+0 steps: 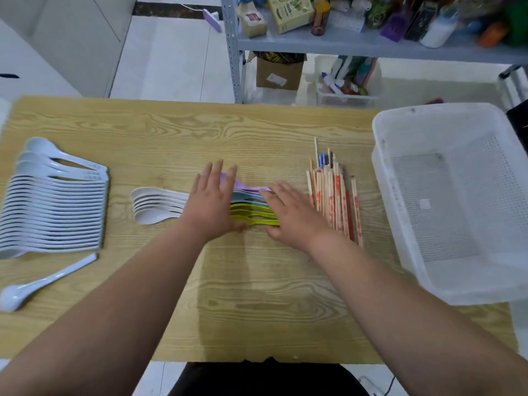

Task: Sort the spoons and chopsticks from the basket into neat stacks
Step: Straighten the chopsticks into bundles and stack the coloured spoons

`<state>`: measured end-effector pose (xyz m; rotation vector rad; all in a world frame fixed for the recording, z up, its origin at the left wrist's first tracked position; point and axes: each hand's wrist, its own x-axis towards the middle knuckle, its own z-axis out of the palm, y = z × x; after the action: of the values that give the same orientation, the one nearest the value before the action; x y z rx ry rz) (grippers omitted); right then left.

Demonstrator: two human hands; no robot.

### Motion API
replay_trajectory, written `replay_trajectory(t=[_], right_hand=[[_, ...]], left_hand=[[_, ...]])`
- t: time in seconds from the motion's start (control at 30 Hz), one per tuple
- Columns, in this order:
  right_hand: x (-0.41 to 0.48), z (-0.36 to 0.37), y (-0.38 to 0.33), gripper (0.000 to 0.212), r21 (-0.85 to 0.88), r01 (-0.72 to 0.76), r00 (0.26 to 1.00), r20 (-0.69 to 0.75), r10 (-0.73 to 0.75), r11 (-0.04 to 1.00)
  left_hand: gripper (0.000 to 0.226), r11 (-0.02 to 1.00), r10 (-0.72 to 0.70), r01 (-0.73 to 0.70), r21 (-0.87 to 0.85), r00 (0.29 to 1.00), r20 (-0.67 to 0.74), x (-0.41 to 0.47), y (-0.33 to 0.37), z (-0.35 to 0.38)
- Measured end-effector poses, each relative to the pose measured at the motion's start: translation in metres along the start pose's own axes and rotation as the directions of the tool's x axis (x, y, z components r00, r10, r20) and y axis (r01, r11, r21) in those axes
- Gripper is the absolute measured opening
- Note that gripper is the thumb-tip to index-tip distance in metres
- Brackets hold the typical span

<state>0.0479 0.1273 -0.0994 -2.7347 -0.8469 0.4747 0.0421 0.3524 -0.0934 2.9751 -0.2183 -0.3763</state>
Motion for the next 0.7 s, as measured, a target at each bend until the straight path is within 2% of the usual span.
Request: replay_trajectory(t=[0.07, 0.13, 0.2, 0.3, 0.4, 0.5, 0.6, 0.7], right_hand=[[0.020, 0.002, 0.001, 0.087, -0.066, 0.019, 0.998, 0.056, -0.015, 0.998], [0.030, 0.011, 0.005, 0.084, -0.075, 0.031, 0.995, 0.092, -0.024, 0.997], [0.033, 0.022, 0.010, 0.075, -0.067, 0.048, 0.995, 0.093, -0.042, 0.997], [0.032, 0.036, 0.013, 0.053, -0.040, 0.069, 0.993, -0.095, -0.072, 0.997], [0.030, 0.047, 0.014, 0.041, -0.063, 0.096, 0.963, -0.248, -0.109, 0.993], [0.032, 0.054, 0.012, 0.038, -0.050, 0.109, 0.931, -0.345, -0.119, 0.993], [0.034, 0.057, 0.007, 0.039, -0.046, 0.092, 0.914, -0.393, -0.102, 0.995], [0.030, 0.059, 0.003, 0.045, -0.073, 0.093, 0.886, -0.449, -0.116, 0.993]], left_hand=[[0.132, 1.000, 0.005, -0.007, 0.022, 0.997, 0.083, 0.013, -0.013, 0.003], [0.128, 0.997, 0.077, -0.080, 0.023, 0.991, 0.112, 0.019, -0.020, 0.007], [0.117, 0.986, 0.162, -0.160, -0.053, 0.986, 0.039, 0.018, -0.026, 0.014], [0.096, 0.957, 0.215, -0.234, -0.171, 0.969, -0.123, 0.013, -0.030, 0.023], [0.081, 0.927, 0.278, -0.311, -0.209, 0.945, -0.173, 0.013, -0.036, 0.035], [0.071, 0.890, 0.325, -0.379, -0.255, 0.918, -0.229, 0.015, -0.043, 0.041], [0.060, 0.871, 0.314, -0.390, -0.298, 0.909, -0.274, 0.011, -0.043, 0.046], [0.045, 0.848, 0.336, -0.442, -0.294, 0.876, -0.347, 0.011, -0.040, 0.045]])
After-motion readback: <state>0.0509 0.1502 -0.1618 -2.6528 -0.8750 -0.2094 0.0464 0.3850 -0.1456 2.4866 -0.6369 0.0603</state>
